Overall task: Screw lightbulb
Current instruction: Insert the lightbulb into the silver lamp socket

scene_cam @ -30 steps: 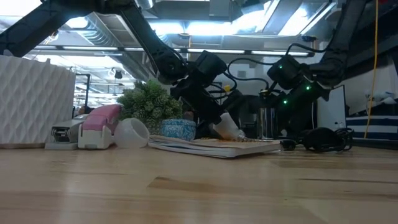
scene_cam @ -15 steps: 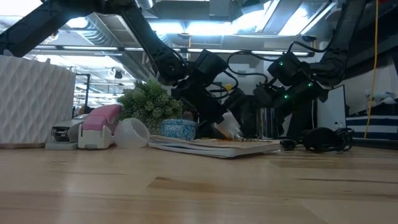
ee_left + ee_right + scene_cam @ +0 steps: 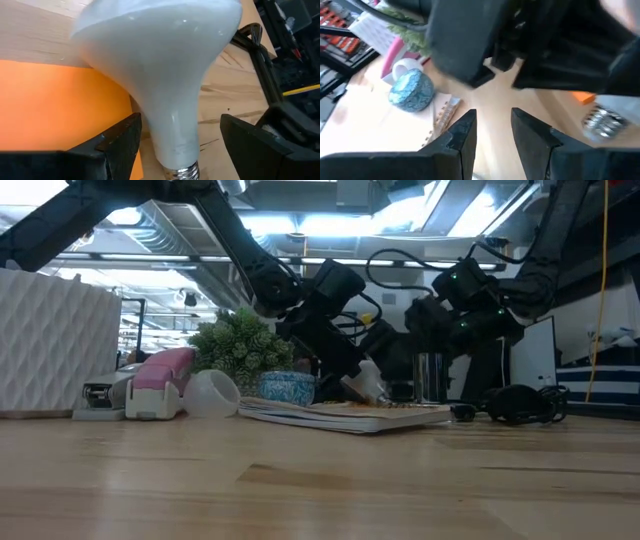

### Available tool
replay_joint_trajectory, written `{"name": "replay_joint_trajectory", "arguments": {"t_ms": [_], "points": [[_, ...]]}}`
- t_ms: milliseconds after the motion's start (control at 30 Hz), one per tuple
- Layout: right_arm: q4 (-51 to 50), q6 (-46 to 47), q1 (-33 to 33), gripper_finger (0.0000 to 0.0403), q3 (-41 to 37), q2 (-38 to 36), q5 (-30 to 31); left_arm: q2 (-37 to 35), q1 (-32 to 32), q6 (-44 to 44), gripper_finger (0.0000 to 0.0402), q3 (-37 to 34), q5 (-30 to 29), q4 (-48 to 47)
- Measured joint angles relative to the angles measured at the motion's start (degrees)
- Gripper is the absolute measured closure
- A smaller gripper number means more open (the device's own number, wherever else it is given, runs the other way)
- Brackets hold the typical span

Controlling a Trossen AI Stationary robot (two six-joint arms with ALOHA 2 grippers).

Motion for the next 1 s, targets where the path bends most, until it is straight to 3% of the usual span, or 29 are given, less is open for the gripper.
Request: {"name": "replay_joint_trajectory", "arguments": {"t_ms": [467,800,1000], "points": [[5.4,0.1,2.4,0.0276,0.0,-3.0,-7.2,-0.3,0.8,-5.9,0.0139,0.2,-2.5,-5.6],[5.2,0.1,2.3,0.0276,0.0,-12.5,-8.2,0.1,0.0,-5.2,0.0139,-0.1,-2.2,1.2],[4.7,0.2,2.3,0.0276,0.0,-16.7,-8.4,0.1,0.3,-6.6,0.0139,0.0,-2.5,0.1]]}}
